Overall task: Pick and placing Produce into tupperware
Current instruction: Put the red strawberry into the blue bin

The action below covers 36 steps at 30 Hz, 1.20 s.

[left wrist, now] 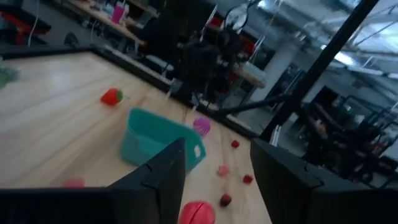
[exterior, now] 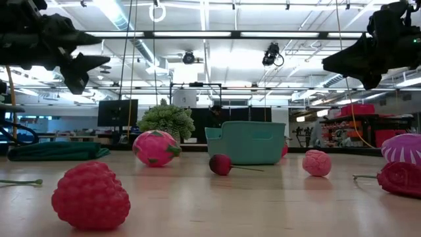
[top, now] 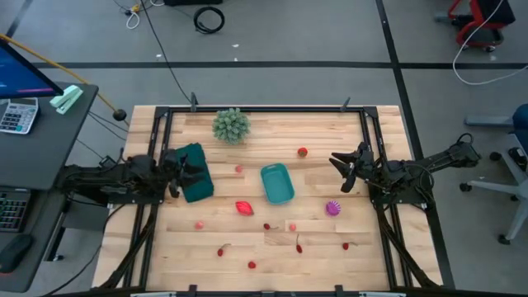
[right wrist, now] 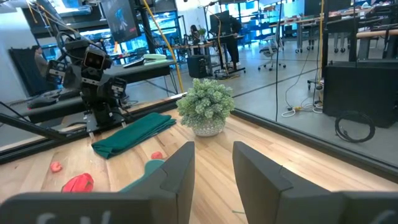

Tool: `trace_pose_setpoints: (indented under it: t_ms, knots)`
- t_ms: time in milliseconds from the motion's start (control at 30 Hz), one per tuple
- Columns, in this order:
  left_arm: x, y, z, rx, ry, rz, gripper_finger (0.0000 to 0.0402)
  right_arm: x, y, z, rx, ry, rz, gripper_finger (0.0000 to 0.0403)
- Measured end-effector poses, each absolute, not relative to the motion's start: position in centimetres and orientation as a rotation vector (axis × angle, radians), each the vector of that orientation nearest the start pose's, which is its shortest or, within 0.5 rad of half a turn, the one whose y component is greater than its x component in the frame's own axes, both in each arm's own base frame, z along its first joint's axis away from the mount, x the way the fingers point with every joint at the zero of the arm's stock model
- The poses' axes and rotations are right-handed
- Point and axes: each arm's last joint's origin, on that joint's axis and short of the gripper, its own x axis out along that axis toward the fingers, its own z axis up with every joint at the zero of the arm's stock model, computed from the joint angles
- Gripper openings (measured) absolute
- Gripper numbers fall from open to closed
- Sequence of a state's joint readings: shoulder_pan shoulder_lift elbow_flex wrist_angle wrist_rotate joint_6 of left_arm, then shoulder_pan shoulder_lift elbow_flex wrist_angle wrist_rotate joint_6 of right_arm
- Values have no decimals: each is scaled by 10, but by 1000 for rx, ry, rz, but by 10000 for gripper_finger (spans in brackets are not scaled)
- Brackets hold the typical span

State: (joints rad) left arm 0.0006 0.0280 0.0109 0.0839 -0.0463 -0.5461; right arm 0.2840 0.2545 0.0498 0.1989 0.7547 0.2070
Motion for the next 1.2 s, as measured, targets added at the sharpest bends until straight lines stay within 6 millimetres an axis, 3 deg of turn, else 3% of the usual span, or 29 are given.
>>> trace_pose_setpoints:
  t_ms: [200,567,1200]
  knots:
    - [98,2,179,-538,-141,45,185,107,10,178,200,-44,-469,117]
    - [98,2,169,-486,-38,63,187,107,11,178,200,-44,-469,117]
    - [98,2,171,-334,-46,67,191,107,11,179,173,-38,-447,117]
